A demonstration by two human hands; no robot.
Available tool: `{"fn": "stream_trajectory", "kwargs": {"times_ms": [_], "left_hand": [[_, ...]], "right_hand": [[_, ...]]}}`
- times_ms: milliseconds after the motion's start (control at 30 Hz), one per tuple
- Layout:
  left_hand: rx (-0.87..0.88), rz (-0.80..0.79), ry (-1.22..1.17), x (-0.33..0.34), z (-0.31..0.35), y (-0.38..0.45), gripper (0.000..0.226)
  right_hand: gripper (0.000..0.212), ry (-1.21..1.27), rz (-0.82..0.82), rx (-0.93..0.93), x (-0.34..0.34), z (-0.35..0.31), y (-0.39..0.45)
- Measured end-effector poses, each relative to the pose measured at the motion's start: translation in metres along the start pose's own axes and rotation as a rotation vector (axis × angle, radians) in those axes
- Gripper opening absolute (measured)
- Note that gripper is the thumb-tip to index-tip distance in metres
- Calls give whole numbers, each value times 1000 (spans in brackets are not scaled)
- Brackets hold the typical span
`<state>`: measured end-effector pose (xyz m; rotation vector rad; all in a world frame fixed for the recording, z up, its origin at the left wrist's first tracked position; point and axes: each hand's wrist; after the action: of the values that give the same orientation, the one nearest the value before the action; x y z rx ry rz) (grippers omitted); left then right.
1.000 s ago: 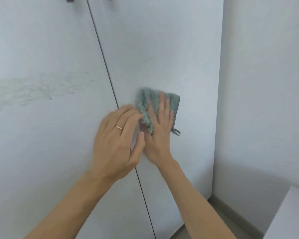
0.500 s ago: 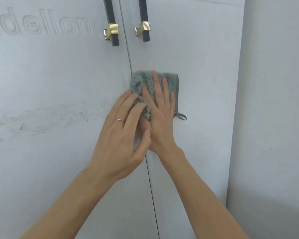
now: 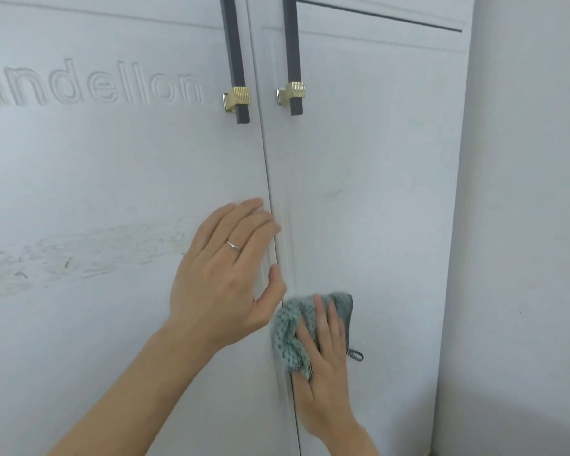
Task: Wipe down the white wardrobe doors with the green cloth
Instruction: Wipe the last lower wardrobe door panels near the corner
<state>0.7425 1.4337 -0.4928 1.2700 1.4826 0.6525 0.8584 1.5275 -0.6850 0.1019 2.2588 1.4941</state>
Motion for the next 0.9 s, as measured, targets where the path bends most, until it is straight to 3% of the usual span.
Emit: {"fn": "stream_trajectory", "kwargs": {"times_ms": [233, 333, 433, 600, 767, 900], "left_hand": [[-49, 61, -50, -4, 3, 1, 35], [-18, 49, -4, -3, 1, 0, 35], [7, 24, 75, 0, 0, 0, 34], [2, -8, 208, 6, 3, 1, 34], [-72, -23, 163, 9, 25, 16, 41], [-18, -1, 93, 8, 20, 62, 44]], "right_hand": [[64, -51, 173, -114, -47, -52, 201], [60, -104, 187, -153, -43, -42, 186], [61, -108, 141, -148, -23, -10, 111], [83, -163, -42, -51, -10, 28, -1], [73, -62, 23, -14, -42, 26, 92], [62, -63, 77, -41, -81, 14, 211]]}}
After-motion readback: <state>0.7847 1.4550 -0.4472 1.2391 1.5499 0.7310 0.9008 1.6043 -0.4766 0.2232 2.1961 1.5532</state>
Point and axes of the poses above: each hand's wrist, its own y-axis towards the middle knuckle, its own x-axis out of the palm, z = x × y, and after that the axes turned 8 degrees about -y, right-handed
